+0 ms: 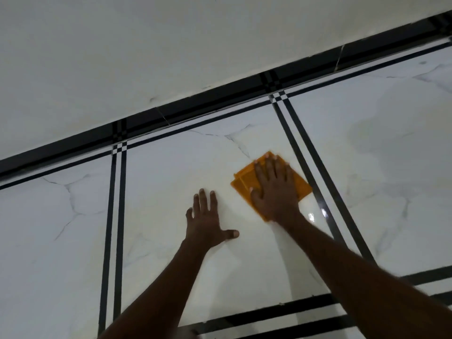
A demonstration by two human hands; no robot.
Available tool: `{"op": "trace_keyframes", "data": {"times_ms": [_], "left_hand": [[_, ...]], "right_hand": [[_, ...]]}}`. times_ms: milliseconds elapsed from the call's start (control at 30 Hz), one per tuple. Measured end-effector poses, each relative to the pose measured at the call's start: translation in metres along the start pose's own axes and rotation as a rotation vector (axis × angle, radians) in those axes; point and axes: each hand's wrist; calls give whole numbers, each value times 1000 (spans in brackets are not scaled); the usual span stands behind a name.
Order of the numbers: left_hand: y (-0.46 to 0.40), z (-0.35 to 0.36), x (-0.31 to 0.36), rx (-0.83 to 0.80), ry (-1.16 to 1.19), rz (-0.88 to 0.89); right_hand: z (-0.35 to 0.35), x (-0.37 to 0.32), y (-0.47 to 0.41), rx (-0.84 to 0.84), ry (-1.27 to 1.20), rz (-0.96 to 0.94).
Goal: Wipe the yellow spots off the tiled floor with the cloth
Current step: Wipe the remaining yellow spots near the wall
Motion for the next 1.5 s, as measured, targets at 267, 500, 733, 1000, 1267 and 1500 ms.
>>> {"op": "trace_keyframes", "data": {"times_ms": [267,500,733,1000,1267,1500], "left_hand": [[-2,6,-15,13,8,-13],[0,7,-20,54,6,-7],[5,18,-34,151,54,25],[6,8,-75,117,65,-48],[12,14,-85,113,84,-56],[10,12,-83,85,55,-94]], "right_hand": [[-17,72,-17,48,87,206],[10,-34,-19,-32,4,-53],[-4,25,-9,-5,43,36],[17,-78,-26,-44,-55,-134],[5,6,-26,-18,49,-117],[15,-72,-16,15,-83,-85]]}}
Point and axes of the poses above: each hand's wrist, its own y-axis away from the middle knuckle, its own z-axis out of the palm, x = y × z, and after that the axes turned 13 degrees about x, right-handed
